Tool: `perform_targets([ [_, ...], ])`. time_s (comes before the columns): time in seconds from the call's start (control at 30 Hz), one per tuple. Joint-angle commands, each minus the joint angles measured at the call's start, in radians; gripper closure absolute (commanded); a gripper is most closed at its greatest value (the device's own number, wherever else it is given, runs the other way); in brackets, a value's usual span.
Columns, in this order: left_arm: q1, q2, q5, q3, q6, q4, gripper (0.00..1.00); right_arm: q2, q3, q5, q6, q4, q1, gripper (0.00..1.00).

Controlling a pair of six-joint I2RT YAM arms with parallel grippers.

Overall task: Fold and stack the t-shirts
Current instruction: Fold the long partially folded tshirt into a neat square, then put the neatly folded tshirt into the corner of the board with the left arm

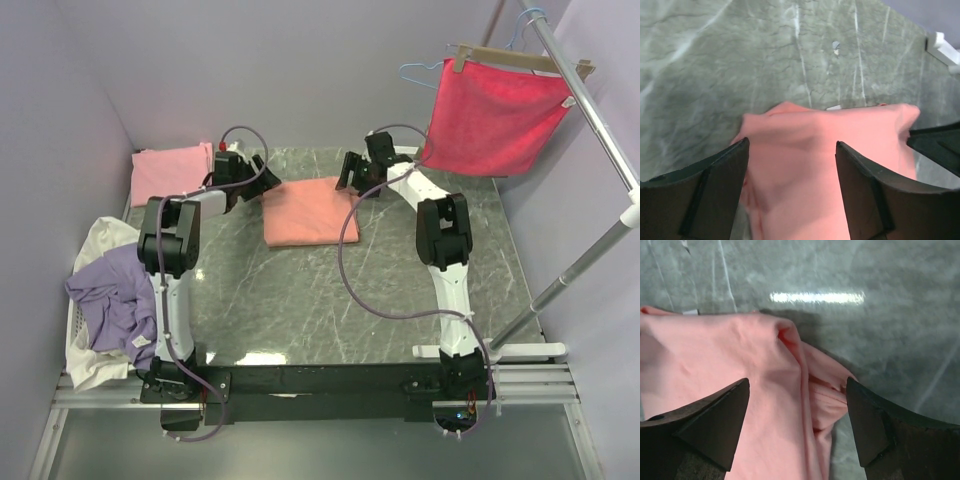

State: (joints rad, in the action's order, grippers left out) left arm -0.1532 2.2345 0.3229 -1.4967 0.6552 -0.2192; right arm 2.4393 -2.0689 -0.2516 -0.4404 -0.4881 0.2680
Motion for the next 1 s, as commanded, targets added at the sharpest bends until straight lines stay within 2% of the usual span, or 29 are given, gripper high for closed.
perform_targets([
  [0.0,0.007,-0.156,-0.162,0.102,-0.078,0.02,0.23,-0.196,0.204,0.097,0.049,0.077,-0.023,0.14],
  [0.1,0.007,-0.251,-0.185,0.18,-0.08,-0.006,0.22,-0.302,0.317,0.083,0.057,0.15,-0.021,0.13],
  [0.2,0.006,-0.337,-0.194,0.252,-0.077,-0.011,0.21,-0.365,0.377,0.081,0.057,0.154,-0.023,0.13],
  [0.37,0.001,-0.392,-0.093,0.331,-0.08,0.006,0.2,-0.445,0.484,0.083,0.052,0.164,-0.023,0.12],
  [0.67,-0.008,-0.283,0.016,0.397,-0.052,-0.042,0.19,-0.493,0.639,0.014,0.028,0.201,-0.021,0.11],
  [0.83,-0.009,-0.247,0.067,0.412,-0.063,-0.046,0.18,-0.442,0.644,-0.055,0.028,0.204,-0.024,0.11],
  [0.97,-0.017,-0.181,0.203,0.382,-0.065,-0.055,0.18,-0.356,0.609,-0.101,0.016,0.191,-0.019,0.11],
])
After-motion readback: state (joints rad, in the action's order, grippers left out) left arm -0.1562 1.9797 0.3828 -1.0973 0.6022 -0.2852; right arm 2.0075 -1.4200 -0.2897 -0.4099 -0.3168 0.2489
